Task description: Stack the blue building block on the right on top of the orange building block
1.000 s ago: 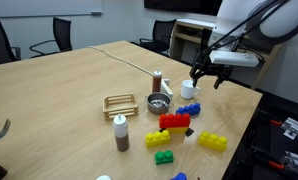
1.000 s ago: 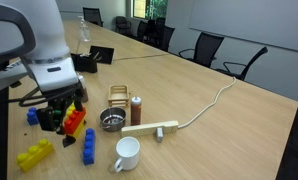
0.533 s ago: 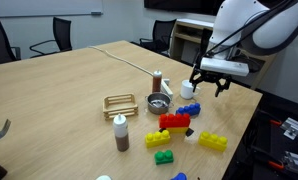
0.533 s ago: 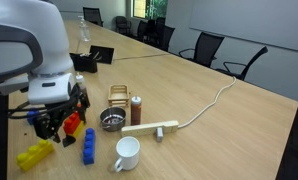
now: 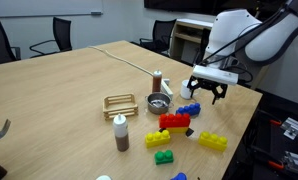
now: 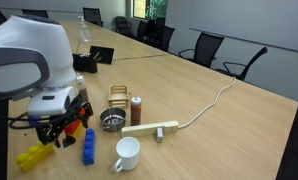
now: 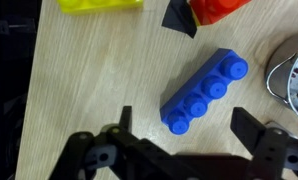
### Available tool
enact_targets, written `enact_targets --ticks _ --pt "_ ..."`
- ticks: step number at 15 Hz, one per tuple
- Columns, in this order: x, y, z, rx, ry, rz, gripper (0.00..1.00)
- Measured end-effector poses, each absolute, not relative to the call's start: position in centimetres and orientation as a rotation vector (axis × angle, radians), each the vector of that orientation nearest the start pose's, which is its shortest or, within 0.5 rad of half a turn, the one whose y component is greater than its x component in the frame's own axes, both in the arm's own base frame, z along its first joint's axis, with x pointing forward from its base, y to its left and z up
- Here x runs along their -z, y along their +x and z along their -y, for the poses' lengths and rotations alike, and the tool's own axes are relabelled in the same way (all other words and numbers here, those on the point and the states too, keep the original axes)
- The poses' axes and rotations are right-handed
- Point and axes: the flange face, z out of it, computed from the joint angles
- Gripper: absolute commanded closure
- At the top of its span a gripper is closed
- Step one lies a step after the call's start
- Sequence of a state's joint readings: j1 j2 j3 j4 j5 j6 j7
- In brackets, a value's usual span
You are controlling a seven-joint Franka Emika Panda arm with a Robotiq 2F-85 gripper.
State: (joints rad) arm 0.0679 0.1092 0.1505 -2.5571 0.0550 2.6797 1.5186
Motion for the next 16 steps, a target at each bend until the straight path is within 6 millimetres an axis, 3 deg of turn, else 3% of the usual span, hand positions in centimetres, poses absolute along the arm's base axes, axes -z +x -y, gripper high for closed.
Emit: enact_targets --ticks 4,10,16 --pt "-22.6 44.3 -9.8 -0.052 -2.417 -1.952 0.00" --pt "-19.8 43.9 -9.2 -0.105 -2.301 -2.149 0.00" --pt "-19.4 45.3 -9.6 0.061 -2.128 -2.215 0.00"
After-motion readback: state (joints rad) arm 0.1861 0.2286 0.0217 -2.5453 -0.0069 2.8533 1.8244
